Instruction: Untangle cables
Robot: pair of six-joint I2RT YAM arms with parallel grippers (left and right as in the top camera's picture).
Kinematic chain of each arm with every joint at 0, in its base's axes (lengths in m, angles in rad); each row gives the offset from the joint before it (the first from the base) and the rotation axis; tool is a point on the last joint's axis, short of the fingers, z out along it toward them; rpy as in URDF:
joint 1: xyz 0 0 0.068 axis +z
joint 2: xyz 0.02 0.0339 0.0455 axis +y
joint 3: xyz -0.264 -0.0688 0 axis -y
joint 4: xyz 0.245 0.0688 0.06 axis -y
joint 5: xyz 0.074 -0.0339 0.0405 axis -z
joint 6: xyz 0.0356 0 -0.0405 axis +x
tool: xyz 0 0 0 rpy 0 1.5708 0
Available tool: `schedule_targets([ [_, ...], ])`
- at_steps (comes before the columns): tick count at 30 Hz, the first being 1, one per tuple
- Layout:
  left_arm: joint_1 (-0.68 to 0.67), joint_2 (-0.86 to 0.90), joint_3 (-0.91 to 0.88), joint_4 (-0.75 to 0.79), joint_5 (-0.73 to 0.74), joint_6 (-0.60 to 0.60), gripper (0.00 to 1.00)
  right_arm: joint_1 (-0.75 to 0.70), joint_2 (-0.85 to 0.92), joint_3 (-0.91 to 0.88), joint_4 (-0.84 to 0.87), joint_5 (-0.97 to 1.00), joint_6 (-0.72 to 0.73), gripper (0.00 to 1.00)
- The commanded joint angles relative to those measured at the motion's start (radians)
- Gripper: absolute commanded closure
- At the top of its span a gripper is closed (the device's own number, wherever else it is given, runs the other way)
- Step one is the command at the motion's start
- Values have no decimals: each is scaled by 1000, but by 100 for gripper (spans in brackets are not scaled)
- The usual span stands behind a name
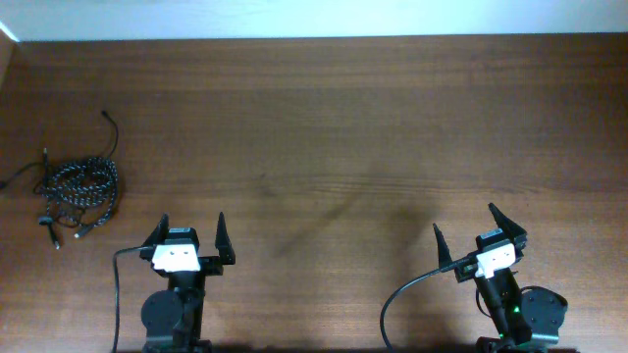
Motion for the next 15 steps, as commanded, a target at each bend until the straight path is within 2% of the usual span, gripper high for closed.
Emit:
schedule_targets([
  [1, -4, -5, -10, 3, 8, 15, 1, 11, -10, -5, -5, 8, 4, 1],
  [15, -4, -5, -10, 3, 8, 15, 1, 11, -10, -5, -5, 8, 4, 1],
])
